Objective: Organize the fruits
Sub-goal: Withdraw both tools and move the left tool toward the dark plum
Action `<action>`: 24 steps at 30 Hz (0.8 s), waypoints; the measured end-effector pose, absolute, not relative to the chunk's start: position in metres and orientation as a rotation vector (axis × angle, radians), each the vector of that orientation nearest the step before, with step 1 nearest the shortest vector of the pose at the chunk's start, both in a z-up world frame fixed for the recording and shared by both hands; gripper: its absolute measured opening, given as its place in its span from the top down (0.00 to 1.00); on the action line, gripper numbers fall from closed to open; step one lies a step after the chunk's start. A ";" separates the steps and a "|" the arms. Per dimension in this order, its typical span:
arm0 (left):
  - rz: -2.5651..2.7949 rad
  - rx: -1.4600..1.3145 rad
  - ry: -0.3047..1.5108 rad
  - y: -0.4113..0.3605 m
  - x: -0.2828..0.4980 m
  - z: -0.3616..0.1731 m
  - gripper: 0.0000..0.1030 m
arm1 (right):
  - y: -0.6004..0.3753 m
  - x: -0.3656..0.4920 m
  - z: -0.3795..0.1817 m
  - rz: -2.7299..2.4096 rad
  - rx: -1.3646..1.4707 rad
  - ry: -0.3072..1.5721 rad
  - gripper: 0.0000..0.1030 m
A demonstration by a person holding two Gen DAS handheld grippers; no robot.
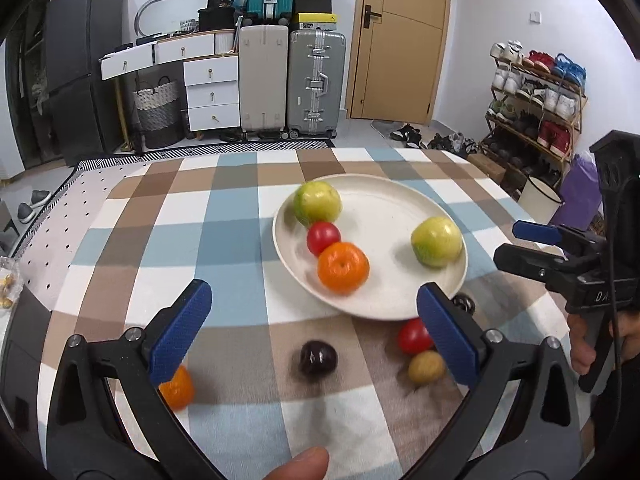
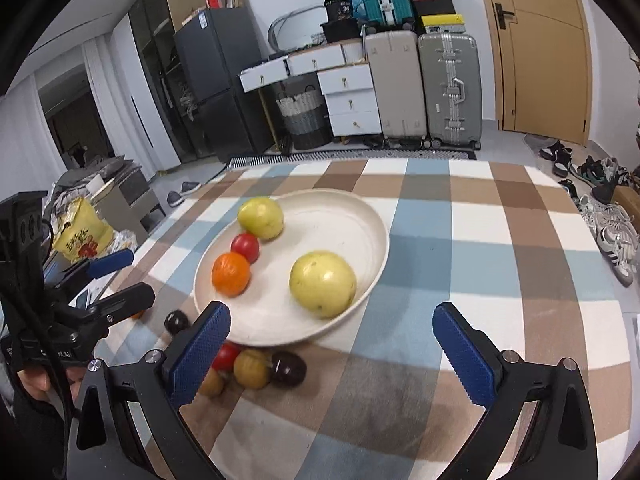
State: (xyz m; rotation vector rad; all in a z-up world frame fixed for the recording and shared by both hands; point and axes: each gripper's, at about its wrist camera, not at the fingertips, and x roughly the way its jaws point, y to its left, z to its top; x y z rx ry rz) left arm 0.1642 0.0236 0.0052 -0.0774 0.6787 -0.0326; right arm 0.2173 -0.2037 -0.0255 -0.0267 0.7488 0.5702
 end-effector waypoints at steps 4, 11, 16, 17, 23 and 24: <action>-0.040 -0.037 0.685 0.017 0.152 0.002 0.01 | -0.204 0.206 -0.028 0.578 -0.041 0.748 0.00; -0.059 -0.044 0.705 0.017 0.145 -0.004 0.01 | -0.203 0.200 -0.031 0.608 -0.059 0.762 0.00; -0.056 -0.021 0.756 0.015 0.150 -0.013 0.01 | -0.197 0.201 -0.042 0.610 -0.114 0.807 0.00; -0.058 -0.013 0.760 0.014 0.150 -0.015 0.01 | -0.197 0.202 -0.043 0.612 -0.116 0.813 0.00; -0.068 -0.018 0.784 0.014 0.155 -0.022 0.01 | -0.196 0.203 -0.049 0.625 -0.127 0.834 0.00; -0.067 -0.021 0.787 0.015 0.155 -0.023 0.01 | -0.195 0.203 -0.050 0.623 -0.140 0.839 0.00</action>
